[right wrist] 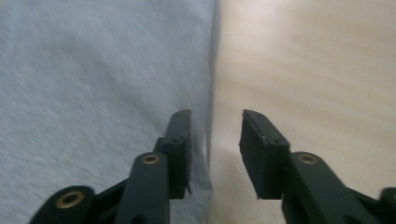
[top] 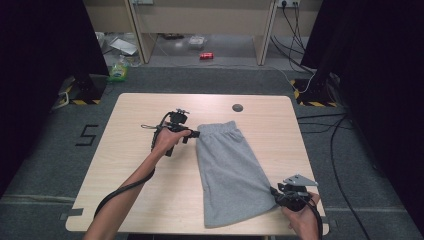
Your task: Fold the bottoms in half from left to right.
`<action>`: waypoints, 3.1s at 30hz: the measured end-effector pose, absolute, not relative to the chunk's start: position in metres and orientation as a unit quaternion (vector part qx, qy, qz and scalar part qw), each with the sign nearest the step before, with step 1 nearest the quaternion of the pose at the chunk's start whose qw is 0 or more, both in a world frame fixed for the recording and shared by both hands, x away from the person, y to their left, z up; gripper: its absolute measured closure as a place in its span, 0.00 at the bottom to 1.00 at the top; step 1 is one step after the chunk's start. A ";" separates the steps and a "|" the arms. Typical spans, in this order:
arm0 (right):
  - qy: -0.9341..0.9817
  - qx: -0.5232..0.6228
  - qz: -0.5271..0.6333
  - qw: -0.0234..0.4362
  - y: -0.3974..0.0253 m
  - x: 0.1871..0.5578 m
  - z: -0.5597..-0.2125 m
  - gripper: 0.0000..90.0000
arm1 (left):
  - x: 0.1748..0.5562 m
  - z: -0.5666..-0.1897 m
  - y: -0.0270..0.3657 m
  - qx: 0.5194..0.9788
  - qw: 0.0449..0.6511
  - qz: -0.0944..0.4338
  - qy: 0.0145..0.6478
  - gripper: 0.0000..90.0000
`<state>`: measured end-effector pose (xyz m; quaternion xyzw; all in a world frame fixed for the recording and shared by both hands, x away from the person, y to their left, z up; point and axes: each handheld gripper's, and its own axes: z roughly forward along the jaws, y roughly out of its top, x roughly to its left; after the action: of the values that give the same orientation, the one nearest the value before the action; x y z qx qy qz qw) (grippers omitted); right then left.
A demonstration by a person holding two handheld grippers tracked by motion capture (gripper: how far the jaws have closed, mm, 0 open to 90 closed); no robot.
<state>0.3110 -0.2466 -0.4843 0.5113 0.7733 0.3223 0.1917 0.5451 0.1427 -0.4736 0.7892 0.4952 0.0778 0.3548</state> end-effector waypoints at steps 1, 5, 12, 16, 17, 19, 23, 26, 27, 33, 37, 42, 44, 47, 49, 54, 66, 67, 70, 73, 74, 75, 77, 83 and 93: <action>0.773 0.511 0.322 0.192 -0.247 0.311 -0.484 0.69 | 0.546 -0.474 0.142 0.789 0.354 0.077 0.495 0.41; 0.777 0.484 0.352 0.195 -0.228 0.304 -0.475 0.63 | 0.546 -0.475 0.138 0.790 0.353 0.074 0.495 0.40; 0.789 0.458 0.369 0.175 -0.207 0.300 -0.474 0.61 | 0.546 -0.477 0.131 0.789 0.353 0.074 0.498 0.40; 0.793 0.445 0.382 0.164 -0.195 0.298 -0.474 0.59 | 0.546 -0.483 0.126 0.792 0.345 0.072 0.499 0.41; 0.797 0.435 0.388 0.158 -0.187 0.295 -0.472 0.58 | 0.546 -0.485 0.125 0.791 0.345 0.072 0.500 0.42; 0.798 0.430 0.394 0.153 -0.183 0.293 -0.472 0.58 | 0.547 -0.487 0.123 0.790 0.344 0.076 0.502 0.43; 0.810 0.398 0.410 0.129 -0.158 0.286 -0.474 0.57 | 0.548 -0.492 0.113 0.798 0.336 0.088 0.493 0.54; 0.821 0.376 0.413 0.116 -0.141 0.281 -0.475 0.56 | 0.549 -0.495 0.105 0.806 0.324 0.112 0.483 0.60; 0.826 0.368 0.413 0.111 -0.136 0.279 -0.476 0.56 | 0.550 -0.496 0.103 0.807 0.322 0.120 0.481 0.61; 0.855 0.323 0.398 0.081 -0.103 0.267 -0.488 0.56 | 0.560 -0.496 0.098 0.806 0.316 0.135 0.482 0.65; 0.859 0.313 0.398 0.078 -0.094 0.265 -0.492 0.56 | 0.560 -0.497 0.101 0.805 0.322 0.128 0.482 0.64; 0.860 0.300 0.406 0.078 -0.078 0.264 -0.495 0.56 | 0.561 -0.498 0.100 0.805 0.321 0.127 0.482 0.64; 0.860 0.298 0.407 0.073 -0.071 0.264 -0.497 0.56 | 0.561 -0.498 0.100 0.806 0.320 0.128 0.481 0.64; 0.865 0.290 0.404 0.072 -0.063 0.264 -0.500 0.56 | 0.561 -0.498 0.100 0.806 0.320 0.127 0.481 0.64; 0.866 0.289 0.401 0.073 -0.060 0.264 -0.501 0.56 | 0.561 -0.498 0.100 0.806 0.320 0.127 0.481 0.64; 0.874 0.288 0.382 0.082 -0.054 0.265 -0.510 0.57 | 0.562 -0.498 0.100 0.806 0.320 0.127 0.481 0.65; 0.884 0.264 0.367 0.117 -0.048 0.270 -0.510 0.90 | 0.563 -0.497 0.095 0.816 0.314 0.142 0.464 0.72; 0.884 0.261 0.370 0.114 -0.044 0.271 -0.511 0.91 | 0.563 -0.497 0.095 0.817 0.314 0.142 0.462 0.73; 0.884 0.258 0.375 0.104 -0.034 0.275 -0.511 0.91 | 0.565 -0.496 0.098 0.819 0.313 0.143 0.458 0.74; 0.886 0.250 0.378 0.100 -0.024 0.280 -0.511 0.91 | 0.566 -0.496 0.103 0.821 0.309 0.148 0.456 0.75; 0.886 0.249 0.379 0.095 -0.019 0.281 -0.511 0.92 | 0.566 -0.496 0.105 0.822 0.307 0.150 0.456 0.75; 0.886 0.246 0.382 0.089 -0.010 0.283 -0.512 0.92 | 0.566 -0.496 0.107 0.822 0.307 0.151 0.456 0.75; 0.889 0.235 0.384 0.090 -0.001 0.286 -0.512 0.92 | 0.567 -0.495 0.111 0.823 0.303 0.154 0.454 0.76; 0.889 0.231 0.389 0.071 0.022 0.290 -0.513 0.92 | 0.567 -0.495 0.131 0.822 0.296 0.156 0.461 0.76; 0.891 0.212 0.398 0.056 0.050 0.294 -0.515 0.92 | 0.565 -0.495 0.160 0.821 0.294 0.155 0.465 0.76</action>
<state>0.2938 0.0500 -0.5147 0.2123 0.8909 0.3976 0.0561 0.5651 0.1596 -0.4949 0.8207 0.4648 0.1550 0.2939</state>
